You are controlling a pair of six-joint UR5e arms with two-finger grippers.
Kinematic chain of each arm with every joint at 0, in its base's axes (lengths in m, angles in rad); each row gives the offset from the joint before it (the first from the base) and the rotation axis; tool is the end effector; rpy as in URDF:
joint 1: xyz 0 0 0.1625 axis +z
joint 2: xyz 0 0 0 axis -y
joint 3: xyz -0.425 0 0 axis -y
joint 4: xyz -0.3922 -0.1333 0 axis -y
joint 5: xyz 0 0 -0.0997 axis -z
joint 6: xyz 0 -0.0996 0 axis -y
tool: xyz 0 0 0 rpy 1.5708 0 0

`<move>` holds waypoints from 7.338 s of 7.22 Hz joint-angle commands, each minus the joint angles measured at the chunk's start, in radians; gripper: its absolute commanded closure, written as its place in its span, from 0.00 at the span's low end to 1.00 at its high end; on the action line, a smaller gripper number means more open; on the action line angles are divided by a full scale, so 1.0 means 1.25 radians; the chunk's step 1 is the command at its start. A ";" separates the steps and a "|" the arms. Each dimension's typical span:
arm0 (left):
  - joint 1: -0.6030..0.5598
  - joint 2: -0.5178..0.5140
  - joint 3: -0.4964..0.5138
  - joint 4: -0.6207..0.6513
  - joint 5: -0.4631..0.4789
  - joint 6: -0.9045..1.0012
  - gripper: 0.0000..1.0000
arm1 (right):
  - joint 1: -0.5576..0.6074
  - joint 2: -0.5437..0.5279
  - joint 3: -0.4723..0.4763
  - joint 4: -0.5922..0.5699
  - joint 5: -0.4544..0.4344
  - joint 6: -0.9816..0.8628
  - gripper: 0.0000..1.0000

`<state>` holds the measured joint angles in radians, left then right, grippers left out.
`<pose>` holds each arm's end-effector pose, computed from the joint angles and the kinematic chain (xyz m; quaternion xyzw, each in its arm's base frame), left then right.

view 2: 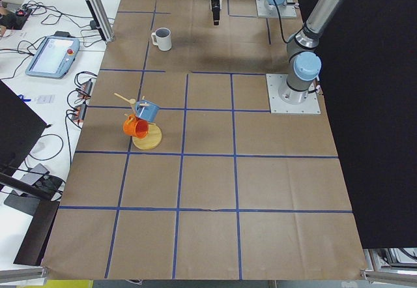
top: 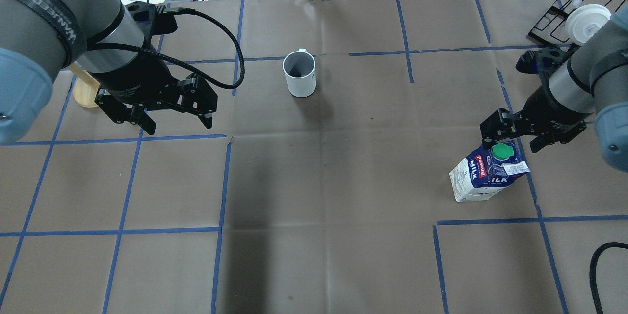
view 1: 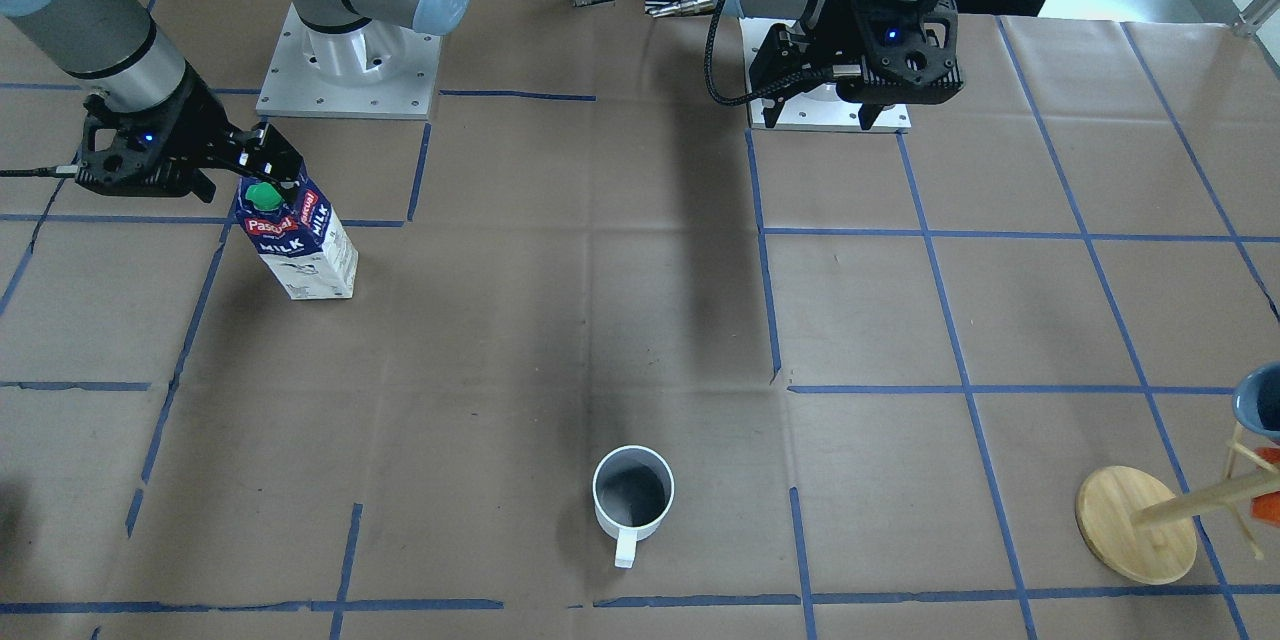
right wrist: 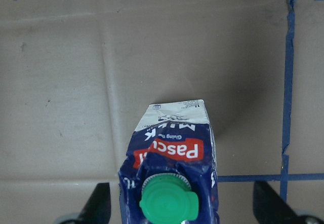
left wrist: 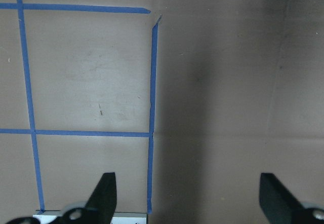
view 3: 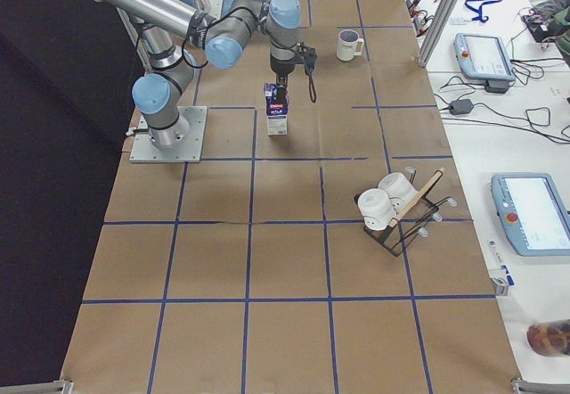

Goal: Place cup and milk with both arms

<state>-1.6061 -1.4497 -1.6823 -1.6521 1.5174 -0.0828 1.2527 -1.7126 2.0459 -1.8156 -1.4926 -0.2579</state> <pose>-0.1538 -0.4280 0.4818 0.0247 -0.9987 -0.0373 0.0245 0.0086 -0.4251 0.3472 0.0318 0.9978 0.0313 0.0500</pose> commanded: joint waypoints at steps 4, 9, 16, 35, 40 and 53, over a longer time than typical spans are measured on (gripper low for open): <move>0.000 0.002 0.003 0.000 0.000 0.001 0.00 | 0.008 0.009 0.033 -0.001 -0.002 -0.002 0.14; 0.001 0.016 -0.004 0.028 0.010 0.000 0.00 | 0.008 0.007 0.020 0.001 -0.013 -0.011 0.47; 0.004 0.021 -0.007 0.047 0.055 0.000 0.00 | 0.124 0.194 -0.392 0.141 -0.055 0.049 0.45; 0.006 0.020 -0.009 0.059 0.053 -0.003 0.00 | 0.410 0.571 -0.877 0.257 -0.006 0.320 0.00; 0.006 0.021 -0.010 0.059 0.051 -0.003 0.00 | 0.262 0.319 -0.693 0.428 -0.059 0.188 0.04; 0.005 0.021 -0.010 0.058 0.049 -0.003 0.00 | 0.264 0.083 -0.309 0.209 -0.066 0.284 0.00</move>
